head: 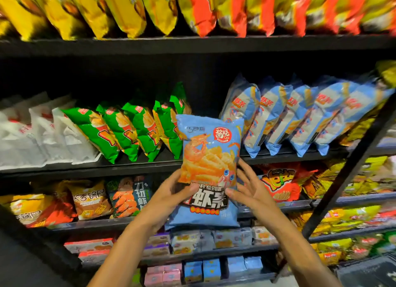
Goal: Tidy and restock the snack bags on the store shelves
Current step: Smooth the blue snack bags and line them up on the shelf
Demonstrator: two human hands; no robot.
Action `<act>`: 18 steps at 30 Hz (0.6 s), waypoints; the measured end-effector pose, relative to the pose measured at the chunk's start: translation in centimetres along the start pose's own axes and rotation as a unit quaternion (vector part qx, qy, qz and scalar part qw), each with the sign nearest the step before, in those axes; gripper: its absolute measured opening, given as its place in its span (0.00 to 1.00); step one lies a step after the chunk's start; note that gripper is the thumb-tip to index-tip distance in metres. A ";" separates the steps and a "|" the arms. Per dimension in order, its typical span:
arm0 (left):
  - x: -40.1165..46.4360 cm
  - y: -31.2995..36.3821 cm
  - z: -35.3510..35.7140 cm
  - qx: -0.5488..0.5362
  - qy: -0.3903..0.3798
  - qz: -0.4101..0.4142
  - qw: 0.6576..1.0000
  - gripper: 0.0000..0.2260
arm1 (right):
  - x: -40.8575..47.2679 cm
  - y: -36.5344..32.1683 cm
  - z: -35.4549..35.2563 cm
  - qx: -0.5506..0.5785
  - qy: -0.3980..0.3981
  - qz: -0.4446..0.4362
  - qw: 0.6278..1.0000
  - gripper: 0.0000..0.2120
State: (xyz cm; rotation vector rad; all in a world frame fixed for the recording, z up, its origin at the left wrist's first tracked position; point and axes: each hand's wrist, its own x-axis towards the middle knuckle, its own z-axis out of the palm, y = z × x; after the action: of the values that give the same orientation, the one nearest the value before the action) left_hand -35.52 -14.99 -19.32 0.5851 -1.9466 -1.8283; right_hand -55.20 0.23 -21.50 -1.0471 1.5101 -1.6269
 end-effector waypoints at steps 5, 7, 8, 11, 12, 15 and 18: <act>2.8 1.8 -0.5 0.006 0.082 0.085 0.993 0.22 | 3.9 -3.4 -1.3 0.026 0.084 -0.078 0.993 0.36; 3.6 3.0 -0.1 -0.019 0.115 0.119 0.986 0.24 | 5.7 -4.0 -1.5 0.024 0.138 -0.086 0.986 0.34; 4.2 3.2 0.2 -0.019 0.129 0.139 0.982 0.23 | 6.5 -4.1 -1.5 0.015 0.164 -0.085 0.983 0.34; 5.8 4.3 1.3 0.007 0.170 0.200 0.965 0.24 | 8.7 -3.2 -0.9 -0.043 0.230 -0.066 0.970 0.35; 6.5 4.4 1.5 0.013 0.193 0.209 0.958 0.25 | 9.3 -2.7 -0.7 -0.062 0.250 -0.059 0.964 0.36; 8.6 4.6 2.2 0.038 0.260 0.223 0.939 0.26 | 10.9 -1.2 0.1 -0.097 0.311 -0.057 0.944 0.37; 10.8 4.4 3.1 0.064 0.302 0.232 0.922 0.28 | 11.8 0.5 0.8 -0.130 0.352 -0.059 0.925 0.40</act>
State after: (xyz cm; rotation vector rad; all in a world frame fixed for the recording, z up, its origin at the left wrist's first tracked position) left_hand -46.28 -18.21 -15.06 0.5758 -1.6029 -1.0689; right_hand -59.81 -10.67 -20.70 -0.7152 2.2100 -2.0595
